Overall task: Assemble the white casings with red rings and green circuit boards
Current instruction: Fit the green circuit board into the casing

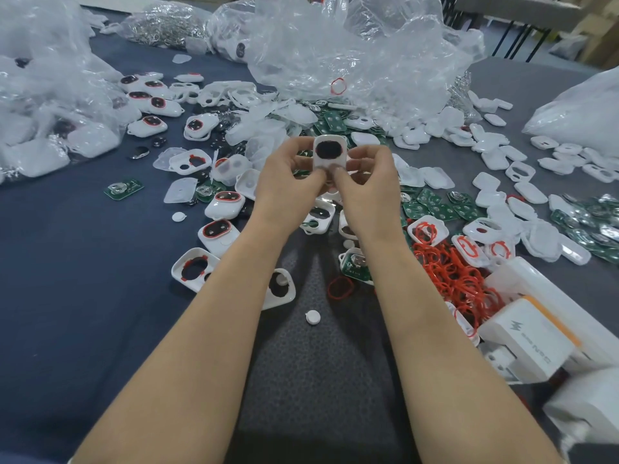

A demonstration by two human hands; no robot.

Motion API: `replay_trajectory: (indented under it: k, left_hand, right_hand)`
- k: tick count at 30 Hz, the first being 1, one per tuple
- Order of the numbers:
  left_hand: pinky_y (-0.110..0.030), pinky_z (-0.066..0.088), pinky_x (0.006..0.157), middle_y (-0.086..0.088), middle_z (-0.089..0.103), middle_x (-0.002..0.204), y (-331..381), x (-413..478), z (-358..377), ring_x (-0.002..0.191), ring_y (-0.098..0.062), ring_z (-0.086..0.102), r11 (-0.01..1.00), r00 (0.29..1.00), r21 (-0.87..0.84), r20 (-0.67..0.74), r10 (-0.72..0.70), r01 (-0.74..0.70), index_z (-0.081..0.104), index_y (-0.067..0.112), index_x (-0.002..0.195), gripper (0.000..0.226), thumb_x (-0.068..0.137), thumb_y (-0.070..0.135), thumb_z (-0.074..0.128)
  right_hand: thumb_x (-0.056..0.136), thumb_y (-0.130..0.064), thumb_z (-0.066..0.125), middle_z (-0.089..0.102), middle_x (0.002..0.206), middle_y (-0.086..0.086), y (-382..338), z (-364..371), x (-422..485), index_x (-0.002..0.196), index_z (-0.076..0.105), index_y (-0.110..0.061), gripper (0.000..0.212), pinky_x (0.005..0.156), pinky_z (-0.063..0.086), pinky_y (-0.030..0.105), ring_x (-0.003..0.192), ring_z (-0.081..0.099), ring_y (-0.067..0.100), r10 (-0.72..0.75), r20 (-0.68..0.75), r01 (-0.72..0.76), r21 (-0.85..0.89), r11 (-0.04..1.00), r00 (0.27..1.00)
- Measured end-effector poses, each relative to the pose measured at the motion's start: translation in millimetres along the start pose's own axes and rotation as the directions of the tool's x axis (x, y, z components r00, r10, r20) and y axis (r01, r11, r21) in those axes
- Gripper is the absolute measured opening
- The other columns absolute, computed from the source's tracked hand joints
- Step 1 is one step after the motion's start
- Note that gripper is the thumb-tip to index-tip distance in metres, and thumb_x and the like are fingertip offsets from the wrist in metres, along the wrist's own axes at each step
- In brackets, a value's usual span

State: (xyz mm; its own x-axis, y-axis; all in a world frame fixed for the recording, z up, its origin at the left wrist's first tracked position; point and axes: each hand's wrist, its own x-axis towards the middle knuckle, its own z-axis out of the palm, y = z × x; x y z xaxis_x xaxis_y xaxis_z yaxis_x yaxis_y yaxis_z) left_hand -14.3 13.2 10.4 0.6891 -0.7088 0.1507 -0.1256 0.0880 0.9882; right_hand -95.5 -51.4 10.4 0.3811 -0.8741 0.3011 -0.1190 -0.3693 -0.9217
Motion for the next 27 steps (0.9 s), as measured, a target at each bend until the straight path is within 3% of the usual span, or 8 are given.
replay_trajectory:
  k: [3, 6, 11, 17, 20, 23, 25, 27]
  left_hand:
    - [-0.036, 0.059, 0.082, -0.007, 0.070, 0.089, -2, 1, -1, 0.071, -0.012, 0.070, 1.000, 1.000, -0.003, 0.008, 0.011, -0.011, 0.060, 0.022, 0.105, 0.025, 0.088, 0.003, 0.060]
    - [-0.033, 0.059, 0.079, -0.007, 0.070, 0.088, -3, 2, 0, 0.072, -0.011, 0.071, 1.000, 1.000, 0.007, 0.010, 0.016, -0.017, 0.060, 0.024, 0.103, 0.023, 0.090, 0.005, 0.060]
    - [-0.046, 0.057, 0.085, -0.012, 0.071, 0.091, -4, 3, -1, 0.088, -0.026, 0.070, 0.997, 1.000, 0.073, 0.002, 0.025, -0.025, 0.061, 0.030, 0.097, 0.022, 0.090, 0.009, 0.060]
    - [-0.046, 0.056, 0.086, -0.010, 0.071, 0.093, -4, 2, 1, 0.087, -0.026, 0.070, 0.996, 1.000, 0.081, -0.004, 0.031, -0.031, 0.063, 0.022, 0.106, 0.019, 0.090, 0.012, 0.062]
    - [-0.033, 0.059, 0.079, -0.011, 0.072, 0.091, -1, 1, -1, 0.082, -0.019, 0.071, 1.000, 1.000, -0.007, 0.030, 0.002, -0.001, 0.059, 0.021, 0.102, 0.016, 0.091, 0.009, 0.062]
    - [-0.018, 0.056, 0.066, -0.007, 0.071, 0.086, 0, 4, -6, 0.073, -0.010, 0.070, 0.994, 0.999, -0.101, -0.015, -0.048, 0.046, 0.056, 0.014, 0.105, 0.019, 0.092, 0.001, 0.058]
    - [-0.019, 0.056, 0.067, -0.004, 0.069, 0.085, 1, 8, -14, 0.075, -0.011, 0.070, 0.986, 0.991, -0.152, -0.101, -0.090, 0.074, 0.054, 0.013, 0.105, 0.020, 0.091, -0.001, 0.057]
    - [-0.019, 0.056, 0.066, -0.002, 0.067, 0.087, 2, 11, -22, 0.076, -0.012, 0.069, 0.971, 0.972, -0.224, -0.195, -0.131, 0.086, 0.053, 0.014, 0.102, 0.020, 0.091, -0.002, 0.058]
  right_hand:
    - [0.085, -0.009, 0.067, 0.061, 0.087, -0.003, 0, -1, 3, 0.098, 0.054, -0.012, 0.018, 0.074, 0.052, 0.023, 0.081, 0.060, 0.010, 0.081, 0.051, -0.086, 0.089, 0.992, 0.995]
    - [0.085, -0.004, 0.064, 0.064, 0.089, 0.003, 0, -2, 4, 0.098, 0.056, -0.009, 0.016, 0.064, 0.049, 0.015, 0.078, 0.061, 0.011, 0.124, 0.075, -0.135, 0.164, 0.977, 0.989]
    - [0.086, -0.003, 0.064, 0.062, 0.086, 0.003, -1, -1, 4, 0.094, 0.054, -0.010, 0.015, 0.056, 0.043, 0.010, 0.072, 0.058, 0.009, 0.144, 0.089, -0.159, 0.193, 0.968, 0.986]
    - [0.086, -0.007, 0.065, 0.061, 0.081, -0.001, 1, 0, 4, 0.096, 0.055, -0.009, 0.014, 0.055, 0.043, 0.008, 0.068, 0.057, 0.006, 0.187, 0.075, -0.198, 0.180, 0.964, 0.979]
    - [0.086, -0.006, 0.065, 0.064, 0.083, 0.004, 0, -3, 5, 0.095, 0.058, -0.007, 0.012, 0.062, 0.048, 0.013, 0.071, 0.060, 0.011, 0.197, 0.104, -0.213, 0.189, 0.959, 0.975]
    - [0.087, -0.009, 0.067, 0.067, 0.084, 0.007, -2, -12, 7, 0.090, 0.064, -0.010, 0.005, 0.075, 0.055, 0.026, 0.073, 0.064, 0.015, 0.166, 0.225, -0.221, 0.244, 0.944, 0.960]
    - [0.088, -0.011, 0.065, 0.067, 0.079, -0.001, -3, -19, 9, 0.086, 0.065, -0.018, 0.007, 0.076, 0.057, 0.028, 0.068, 0.063, 0.009, 0.131, 0.169, -0.163, 0.186, 0.969, 0.977]
    - [0.088, -0.012, 0.061, 0.066, 0.079, -0.007, -1, -27, 13, 0.084, 0.063, -0.025, 0.014, 0.075, 0.056, 0.029, 0.071, 0.062, 0.007, 0.088, 0.037, -0.089, 0.012, 0.996, 0.995]
